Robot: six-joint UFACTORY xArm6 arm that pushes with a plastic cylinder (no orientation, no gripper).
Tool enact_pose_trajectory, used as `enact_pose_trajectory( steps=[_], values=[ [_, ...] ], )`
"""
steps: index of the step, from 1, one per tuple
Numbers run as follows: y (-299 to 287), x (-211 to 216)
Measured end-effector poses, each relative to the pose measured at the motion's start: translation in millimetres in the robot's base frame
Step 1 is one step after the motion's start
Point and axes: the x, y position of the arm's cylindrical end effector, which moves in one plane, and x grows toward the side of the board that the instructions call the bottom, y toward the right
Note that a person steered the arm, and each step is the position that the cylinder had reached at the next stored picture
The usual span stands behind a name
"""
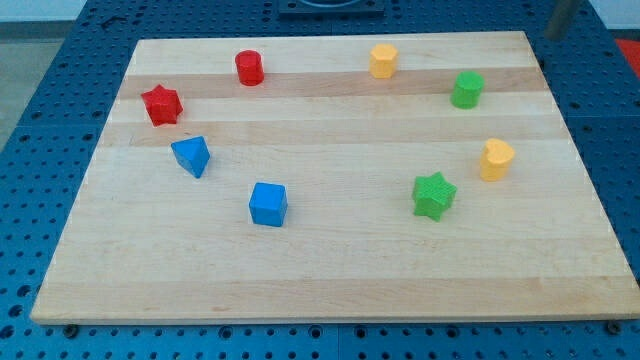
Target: Push the yellow hexagon closer to the red circle
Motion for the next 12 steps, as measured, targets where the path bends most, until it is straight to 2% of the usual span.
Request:
enact_pose_trajectory(
  steps=[9, 11, 12],
  values=[
    [-29, 0],
    [-40, 32],
    [-49, 30]
  ],
)
